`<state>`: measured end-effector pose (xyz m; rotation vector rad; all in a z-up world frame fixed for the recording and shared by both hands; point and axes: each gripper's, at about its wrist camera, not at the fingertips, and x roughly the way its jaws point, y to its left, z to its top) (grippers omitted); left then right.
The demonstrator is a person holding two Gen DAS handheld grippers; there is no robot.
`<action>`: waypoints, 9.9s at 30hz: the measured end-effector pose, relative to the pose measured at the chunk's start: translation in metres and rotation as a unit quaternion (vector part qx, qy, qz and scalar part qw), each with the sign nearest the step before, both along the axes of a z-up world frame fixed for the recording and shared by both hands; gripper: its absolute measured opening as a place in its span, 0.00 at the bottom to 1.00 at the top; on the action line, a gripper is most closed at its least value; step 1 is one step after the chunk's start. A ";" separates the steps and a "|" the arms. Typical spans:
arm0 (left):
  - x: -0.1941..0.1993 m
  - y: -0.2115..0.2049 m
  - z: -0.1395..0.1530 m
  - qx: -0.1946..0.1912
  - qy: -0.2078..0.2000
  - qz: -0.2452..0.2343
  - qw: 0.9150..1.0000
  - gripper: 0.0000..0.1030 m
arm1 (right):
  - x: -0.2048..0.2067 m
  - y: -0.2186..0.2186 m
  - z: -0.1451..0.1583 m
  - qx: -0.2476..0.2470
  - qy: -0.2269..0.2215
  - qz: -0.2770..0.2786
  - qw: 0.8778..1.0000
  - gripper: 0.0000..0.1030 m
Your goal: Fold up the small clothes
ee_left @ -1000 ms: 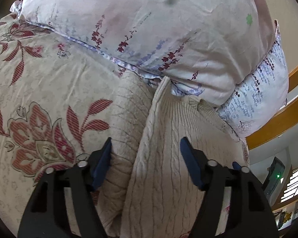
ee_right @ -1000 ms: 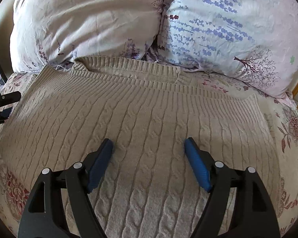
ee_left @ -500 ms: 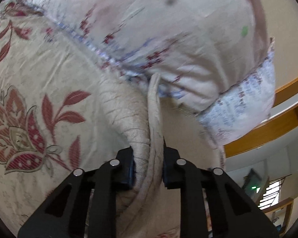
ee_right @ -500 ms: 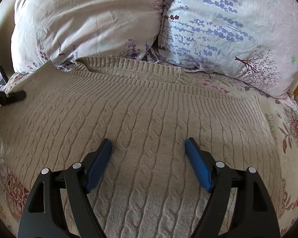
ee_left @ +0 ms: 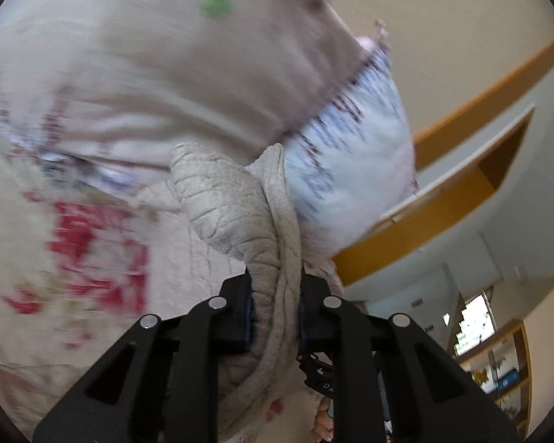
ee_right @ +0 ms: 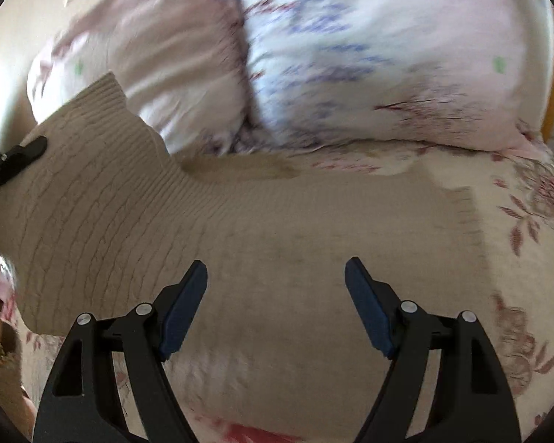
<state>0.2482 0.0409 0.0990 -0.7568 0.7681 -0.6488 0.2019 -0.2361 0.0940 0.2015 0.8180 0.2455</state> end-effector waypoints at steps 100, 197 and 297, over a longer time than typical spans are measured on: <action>-0.045 -0.104 -0.079 0.140 0.102 -0.107 0.979 0.17 | -0.077 -0.141 0.012 0.092 0.004 -0.071 0.993 0.09; 0.066 -0.139 -0.107 0.069 0.152 -0.097 0.981 0.60 | 0.037 -0.166 -0.064 0.294 0.166 -0.018 0.941 0.50; -0.155 0.013 -0.059 0.401 -0.002 0.090 0.912 0.98 | -0.100 0.054 0.007 -0.032 -0.031 0.024 0.999 0.98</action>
